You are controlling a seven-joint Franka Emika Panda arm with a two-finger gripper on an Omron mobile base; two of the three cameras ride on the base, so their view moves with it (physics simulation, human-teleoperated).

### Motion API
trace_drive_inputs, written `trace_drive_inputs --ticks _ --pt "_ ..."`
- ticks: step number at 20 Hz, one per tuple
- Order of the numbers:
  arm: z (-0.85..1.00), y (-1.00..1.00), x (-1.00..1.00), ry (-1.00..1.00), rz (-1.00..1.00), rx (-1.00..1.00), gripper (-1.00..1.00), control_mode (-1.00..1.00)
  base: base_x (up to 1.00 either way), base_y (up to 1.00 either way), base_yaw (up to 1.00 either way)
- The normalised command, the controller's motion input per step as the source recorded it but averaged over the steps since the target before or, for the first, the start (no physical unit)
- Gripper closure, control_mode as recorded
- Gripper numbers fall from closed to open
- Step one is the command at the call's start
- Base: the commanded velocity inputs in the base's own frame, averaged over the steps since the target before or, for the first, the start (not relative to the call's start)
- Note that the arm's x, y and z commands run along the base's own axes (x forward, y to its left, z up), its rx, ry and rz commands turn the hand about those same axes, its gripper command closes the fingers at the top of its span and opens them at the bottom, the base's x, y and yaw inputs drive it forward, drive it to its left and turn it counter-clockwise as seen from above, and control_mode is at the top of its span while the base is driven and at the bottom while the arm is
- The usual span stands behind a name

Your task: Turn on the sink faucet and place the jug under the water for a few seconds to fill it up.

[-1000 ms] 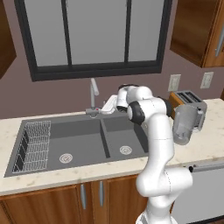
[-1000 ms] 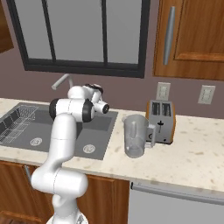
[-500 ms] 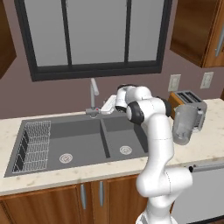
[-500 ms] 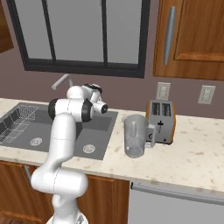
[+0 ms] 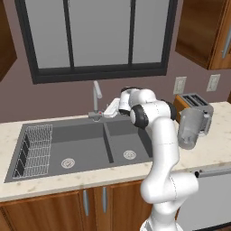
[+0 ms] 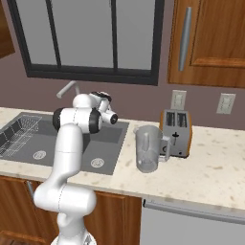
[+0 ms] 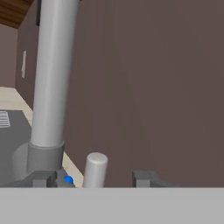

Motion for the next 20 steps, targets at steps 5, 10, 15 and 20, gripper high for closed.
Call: trace_drive_inputs --ticks 5,10,15,20 --pt "0.00 0.00 0.25 0.00 -0.02 0.00 1.00 -1.00 0.00 0.00 0.00" --pt "0.00 0.00 0.21 0.00 -0.07 0.00 1.00 -1.00 0.00 0.00 0.00" --pt "0.00 -0.09 0.19 0.00 -0.12 0.00 1.00 -1.00 0.00 0.00 0.00" --pt "0.00 -0.41 0.13 0.00 -0.14 0.00 1.00 -1.00 0.00 0.00 0.00"
